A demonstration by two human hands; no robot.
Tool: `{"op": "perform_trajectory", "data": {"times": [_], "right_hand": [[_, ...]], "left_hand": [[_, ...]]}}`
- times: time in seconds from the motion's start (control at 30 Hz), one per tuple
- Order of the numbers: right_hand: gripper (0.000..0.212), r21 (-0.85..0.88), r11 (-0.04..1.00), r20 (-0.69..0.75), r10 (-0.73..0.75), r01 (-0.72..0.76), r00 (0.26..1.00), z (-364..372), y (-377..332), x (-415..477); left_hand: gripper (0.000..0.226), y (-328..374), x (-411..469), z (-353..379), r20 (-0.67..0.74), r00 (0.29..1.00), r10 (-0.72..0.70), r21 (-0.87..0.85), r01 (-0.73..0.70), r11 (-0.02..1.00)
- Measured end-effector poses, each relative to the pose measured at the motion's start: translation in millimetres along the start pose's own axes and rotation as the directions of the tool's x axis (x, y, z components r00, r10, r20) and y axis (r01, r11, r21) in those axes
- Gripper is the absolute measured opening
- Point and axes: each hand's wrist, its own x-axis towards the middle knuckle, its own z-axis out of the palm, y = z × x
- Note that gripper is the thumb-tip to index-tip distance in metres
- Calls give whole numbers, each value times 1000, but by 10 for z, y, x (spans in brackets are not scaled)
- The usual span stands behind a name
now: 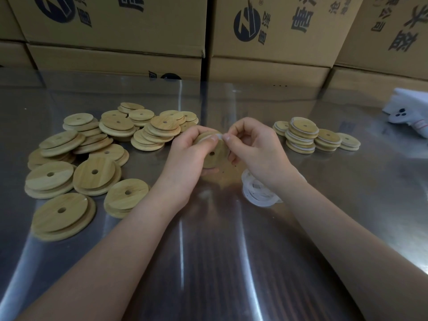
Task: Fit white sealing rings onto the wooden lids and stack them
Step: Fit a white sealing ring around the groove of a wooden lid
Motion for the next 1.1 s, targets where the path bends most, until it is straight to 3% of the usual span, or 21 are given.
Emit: {"op": "perform_trajectory", "data": {"times": [0.17, 0.5, 0.87, 1.1], "right_hand": [[15, 10, 1000, -4, -11, 11, 1000, -3, 6, 0], [9, 91, 995, 123, 35, -46, 992, -75, 11, 29], [16, 186, 973, 120, 113, -134, 986, -98, -2, 51], [10, 307, 926, 173, 174, -221, 969, -116, 23, 70]], "left_hand": [[14, 10, 2, -7, -1, 1000, -3, 16, 3, 1000], [14, -26, -23, -29, -6, 999, -36, -45, 35, 998], [25, 25, -13, -51, 2, 980, -201, -333, 191, 924], [30, 42, -12, -61, -11, 983, -186, -440, 162, 883]]}}
